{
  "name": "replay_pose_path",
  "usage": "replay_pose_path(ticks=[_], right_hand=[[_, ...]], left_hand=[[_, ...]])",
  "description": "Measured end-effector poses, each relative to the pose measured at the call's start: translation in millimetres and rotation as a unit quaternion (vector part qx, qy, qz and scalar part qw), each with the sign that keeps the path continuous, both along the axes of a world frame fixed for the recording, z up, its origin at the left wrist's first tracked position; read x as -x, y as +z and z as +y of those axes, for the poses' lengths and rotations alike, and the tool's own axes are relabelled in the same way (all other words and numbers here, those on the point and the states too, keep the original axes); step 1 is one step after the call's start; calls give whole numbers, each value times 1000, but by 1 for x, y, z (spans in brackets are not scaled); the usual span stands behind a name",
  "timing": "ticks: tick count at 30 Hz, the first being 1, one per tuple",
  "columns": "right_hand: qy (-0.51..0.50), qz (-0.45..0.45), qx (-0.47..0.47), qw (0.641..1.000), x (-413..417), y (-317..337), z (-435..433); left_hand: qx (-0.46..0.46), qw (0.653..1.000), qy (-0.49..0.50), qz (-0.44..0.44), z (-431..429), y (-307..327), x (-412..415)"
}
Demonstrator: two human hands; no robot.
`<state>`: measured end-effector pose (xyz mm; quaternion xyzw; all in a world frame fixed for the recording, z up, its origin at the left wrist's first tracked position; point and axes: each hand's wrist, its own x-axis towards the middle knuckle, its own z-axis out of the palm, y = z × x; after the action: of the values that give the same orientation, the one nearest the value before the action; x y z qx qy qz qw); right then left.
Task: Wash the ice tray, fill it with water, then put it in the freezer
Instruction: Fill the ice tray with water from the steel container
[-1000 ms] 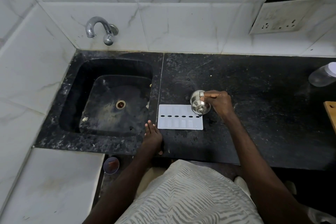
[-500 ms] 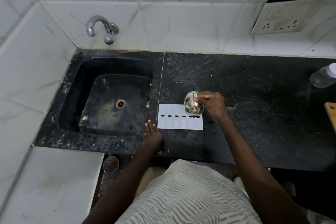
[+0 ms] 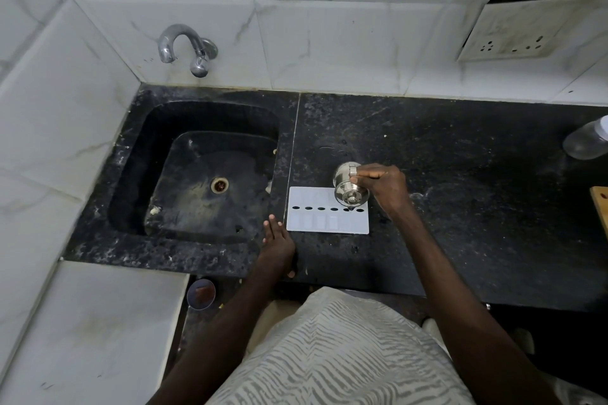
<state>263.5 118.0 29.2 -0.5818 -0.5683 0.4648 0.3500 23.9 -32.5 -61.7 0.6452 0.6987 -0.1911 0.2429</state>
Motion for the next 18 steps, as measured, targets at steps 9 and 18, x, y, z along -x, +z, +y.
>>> replay_pose_path(ticks=[9,18], right_hand=[[-43,44,67,996,3,3,3],[-75,97,98,988,19,-1,-3]], left_hand=[[9,1000,-3,-2,0,-1,1],[12,1000,-4,4,-1,0,1]])
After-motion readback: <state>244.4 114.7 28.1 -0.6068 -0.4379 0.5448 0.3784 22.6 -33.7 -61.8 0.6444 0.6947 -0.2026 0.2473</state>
